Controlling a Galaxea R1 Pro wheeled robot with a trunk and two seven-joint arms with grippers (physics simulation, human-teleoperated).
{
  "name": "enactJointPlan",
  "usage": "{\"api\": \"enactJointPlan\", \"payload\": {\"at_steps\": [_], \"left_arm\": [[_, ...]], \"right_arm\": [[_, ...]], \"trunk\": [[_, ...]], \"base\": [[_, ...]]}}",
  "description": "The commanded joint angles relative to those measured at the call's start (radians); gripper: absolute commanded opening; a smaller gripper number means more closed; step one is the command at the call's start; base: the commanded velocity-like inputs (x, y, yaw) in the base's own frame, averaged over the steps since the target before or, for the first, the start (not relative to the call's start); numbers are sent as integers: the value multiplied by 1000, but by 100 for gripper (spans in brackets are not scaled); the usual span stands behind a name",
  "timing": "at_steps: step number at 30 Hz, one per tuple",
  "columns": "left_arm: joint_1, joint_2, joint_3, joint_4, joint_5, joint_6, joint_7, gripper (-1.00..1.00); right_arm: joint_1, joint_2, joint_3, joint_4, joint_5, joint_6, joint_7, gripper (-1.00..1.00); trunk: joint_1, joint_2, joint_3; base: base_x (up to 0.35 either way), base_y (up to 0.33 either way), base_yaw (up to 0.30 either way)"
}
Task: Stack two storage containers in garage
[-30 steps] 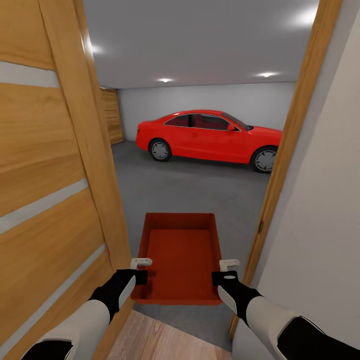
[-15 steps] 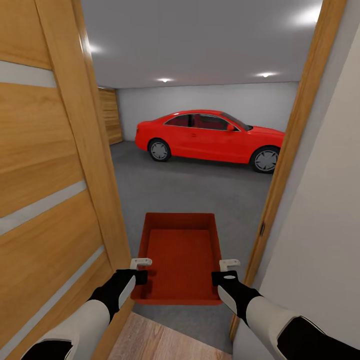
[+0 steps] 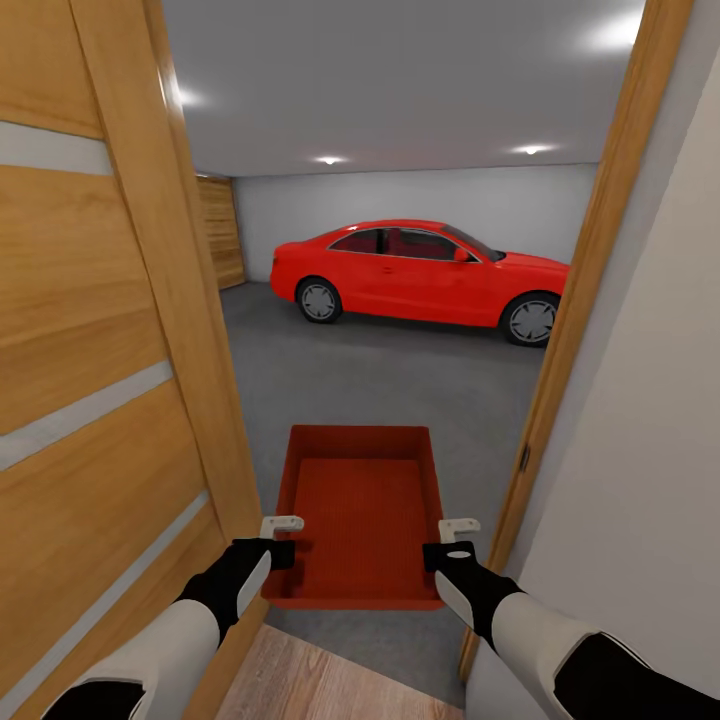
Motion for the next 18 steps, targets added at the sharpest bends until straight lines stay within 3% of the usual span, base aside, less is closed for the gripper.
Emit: {"api": "enactJointPlan", "payload": {"at_steps": [1, 18], "left_arm": [[0, 0, 2, -2, 1, 6, 10, -100], [1, 1, 1, -3, 3, 6, 10, -100]], "right_arm": [[-1, 1, 14, -5, -5, 7, -6, -100], [-1, 2, 15, -5, 0, 6, -6, -100]], "trunk": [[1, -2, -2], [1, -2, -2]], "base": [[0, 0, 0], [27, 22, 0]]}}
